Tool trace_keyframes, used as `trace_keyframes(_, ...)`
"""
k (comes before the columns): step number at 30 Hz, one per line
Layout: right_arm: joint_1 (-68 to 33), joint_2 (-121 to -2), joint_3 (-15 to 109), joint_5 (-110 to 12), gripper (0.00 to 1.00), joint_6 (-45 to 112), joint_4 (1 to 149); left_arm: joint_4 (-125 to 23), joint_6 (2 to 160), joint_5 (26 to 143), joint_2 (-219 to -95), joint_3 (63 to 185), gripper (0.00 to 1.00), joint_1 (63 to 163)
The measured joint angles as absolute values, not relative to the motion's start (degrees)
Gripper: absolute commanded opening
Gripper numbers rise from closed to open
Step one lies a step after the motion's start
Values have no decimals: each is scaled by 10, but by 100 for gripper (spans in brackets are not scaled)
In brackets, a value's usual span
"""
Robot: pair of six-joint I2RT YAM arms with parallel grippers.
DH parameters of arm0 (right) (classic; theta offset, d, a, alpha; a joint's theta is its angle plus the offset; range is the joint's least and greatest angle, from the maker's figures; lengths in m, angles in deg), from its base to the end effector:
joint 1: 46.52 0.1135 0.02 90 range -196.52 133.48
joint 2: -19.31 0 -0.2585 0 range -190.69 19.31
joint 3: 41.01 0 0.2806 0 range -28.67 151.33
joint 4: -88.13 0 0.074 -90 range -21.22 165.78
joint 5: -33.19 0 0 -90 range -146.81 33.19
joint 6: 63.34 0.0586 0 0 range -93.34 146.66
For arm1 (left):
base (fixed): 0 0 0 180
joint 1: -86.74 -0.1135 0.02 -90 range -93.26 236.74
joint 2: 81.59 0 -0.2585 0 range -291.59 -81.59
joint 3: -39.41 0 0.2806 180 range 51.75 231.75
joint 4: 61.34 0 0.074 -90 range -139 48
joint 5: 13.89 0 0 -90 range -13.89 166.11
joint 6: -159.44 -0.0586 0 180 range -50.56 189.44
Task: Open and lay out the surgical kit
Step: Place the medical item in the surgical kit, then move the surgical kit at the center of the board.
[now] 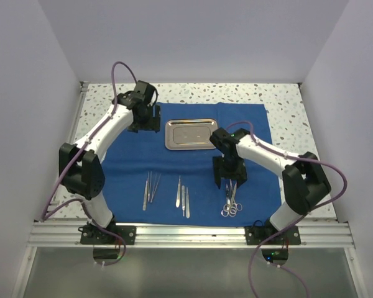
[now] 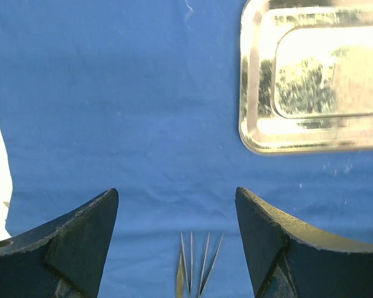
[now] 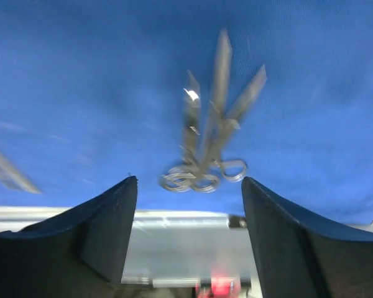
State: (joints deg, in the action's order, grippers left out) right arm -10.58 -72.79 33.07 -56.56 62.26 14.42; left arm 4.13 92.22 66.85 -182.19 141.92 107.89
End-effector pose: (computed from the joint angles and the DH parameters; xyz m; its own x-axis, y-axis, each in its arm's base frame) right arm 0.2365 0.1718 0.1525 -0.9996 -0.0057 0.0271 -0.0061 0.9999 -0.0140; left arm 0.3827 -0.1379 0.2589 -0.8820 -0.0685 -0.4663 -0.0566 0.9976 -0.0396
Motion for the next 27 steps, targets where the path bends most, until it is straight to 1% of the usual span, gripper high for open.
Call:
trace_keyframes(4, -123, -785, 500, -597, 73, 605, 111, 39, 923, 668, -1845, 1443, 79, 1058)
trace_keyframes(5, -134, -800, 544, -601, 68, 601, 110, 37, 923, 667, -1852, 1449, 79, 1053)
trace_keyframes(7, -167, -831, 623, -604, 65, 595, 113, 31, 924, 666, -1868, 1461, 77, 1044)
trace_keyframes(10, -230, -889, 713, -609, 64, 591, 123, 15, 924, 663, -1903, 1485, 77, 1030)
trace_keyframes(14, -294, -1019, 857, -627, 63, 581, 110, -2, 924, 657, -1972, 1534, 77, 1014)
trace_keyframes(20, -319, -1209, 1047, -638, 62, 571, 107, -12, 928, 659, -2088, 1625, 74, 989)
trace_keyframes(23, -322, -1268, 1089, -637, 59, 570, 115, -14, 929, 664, -2148, 1688, 71, 980)
trace_keyframes(24, -322, -1282, 1097, -639, 57, 569, 114, -14, 929, 665, -2166, 1708, 67, 978)
trace_keyframes(26, -324, -1286, 1112, -638, 52, 569, 116, -15, 931, 668, -2195, 1738, 62, 977)
trace_keyframes(27, -324, -1288, 1117, -638, 50, 567, 123, -18, 934, 670, -2207, 1748, 53, 977)
